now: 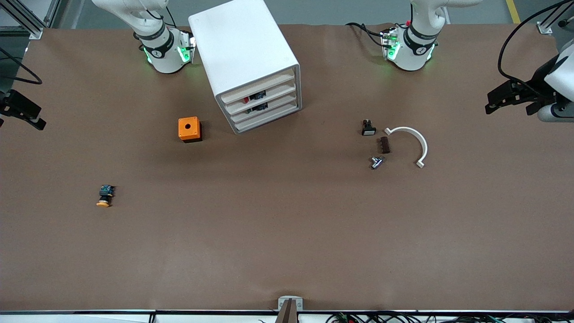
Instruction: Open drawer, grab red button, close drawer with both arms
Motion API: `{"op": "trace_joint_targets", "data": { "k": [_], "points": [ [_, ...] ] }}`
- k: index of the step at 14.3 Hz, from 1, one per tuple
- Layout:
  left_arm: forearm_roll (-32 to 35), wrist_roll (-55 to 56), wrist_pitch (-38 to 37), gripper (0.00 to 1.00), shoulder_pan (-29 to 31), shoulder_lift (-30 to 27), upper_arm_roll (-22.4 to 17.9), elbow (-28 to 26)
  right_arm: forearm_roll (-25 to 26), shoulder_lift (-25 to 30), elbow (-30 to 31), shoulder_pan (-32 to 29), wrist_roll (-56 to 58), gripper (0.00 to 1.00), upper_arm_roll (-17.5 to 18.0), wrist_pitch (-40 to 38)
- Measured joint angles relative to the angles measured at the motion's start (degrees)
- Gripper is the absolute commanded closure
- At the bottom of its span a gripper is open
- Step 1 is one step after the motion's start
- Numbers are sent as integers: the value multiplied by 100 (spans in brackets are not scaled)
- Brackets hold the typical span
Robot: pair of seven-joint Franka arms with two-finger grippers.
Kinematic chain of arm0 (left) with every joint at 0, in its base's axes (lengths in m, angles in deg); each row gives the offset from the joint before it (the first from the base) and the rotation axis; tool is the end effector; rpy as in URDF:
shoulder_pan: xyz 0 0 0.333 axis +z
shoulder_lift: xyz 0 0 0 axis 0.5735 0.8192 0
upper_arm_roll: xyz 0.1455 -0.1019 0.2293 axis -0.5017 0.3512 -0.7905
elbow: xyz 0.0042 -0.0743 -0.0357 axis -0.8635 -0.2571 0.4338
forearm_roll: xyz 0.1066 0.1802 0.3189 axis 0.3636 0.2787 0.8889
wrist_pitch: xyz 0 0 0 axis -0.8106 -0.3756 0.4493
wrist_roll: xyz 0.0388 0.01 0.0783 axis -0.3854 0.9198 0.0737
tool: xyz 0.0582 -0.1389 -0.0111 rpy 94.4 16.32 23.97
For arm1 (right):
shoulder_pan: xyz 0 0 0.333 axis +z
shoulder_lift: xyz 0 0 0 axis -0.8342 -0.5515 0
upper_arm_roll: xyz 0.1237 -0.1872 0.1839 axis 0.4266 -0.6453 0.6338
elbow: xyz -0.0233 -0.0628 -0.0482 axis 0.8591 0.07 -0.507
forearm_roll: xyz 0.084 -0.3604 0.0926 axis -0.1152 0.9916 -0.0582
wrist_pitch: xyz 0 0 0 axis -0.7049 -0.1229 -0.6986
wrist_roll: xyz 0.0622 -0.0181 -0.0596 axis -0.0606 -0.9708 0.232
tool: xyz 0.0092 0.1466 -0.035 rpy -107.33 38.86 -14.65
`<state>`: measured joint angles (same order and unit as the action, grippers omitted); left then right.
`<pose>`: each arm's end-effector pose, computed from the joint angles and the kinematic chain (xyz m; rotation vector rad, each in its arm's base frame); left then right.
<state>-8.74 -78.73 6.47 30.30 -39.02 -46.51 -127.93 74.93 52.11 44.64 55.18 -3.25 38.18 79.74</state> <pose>0.5264 -0.0335 0.5616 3.1194 -0.0677 -0.0722 0.5473 -0.0398 0.5906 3.1296 -0.0941 0.2005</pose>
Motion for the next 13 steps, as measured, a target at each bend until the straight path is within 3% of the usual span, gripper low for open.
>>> {"op": "trace_joint_targets", "data": {
  "k": [9,13],
  "points": [
    [0,0,-91,0,32,34,-18,-21,0,0,0,0,-6,0,3,-16],
    [0,0,-122,0,34,458,-28,-69,0,0,2,0,-8,0,14,-33]
  ]
}}
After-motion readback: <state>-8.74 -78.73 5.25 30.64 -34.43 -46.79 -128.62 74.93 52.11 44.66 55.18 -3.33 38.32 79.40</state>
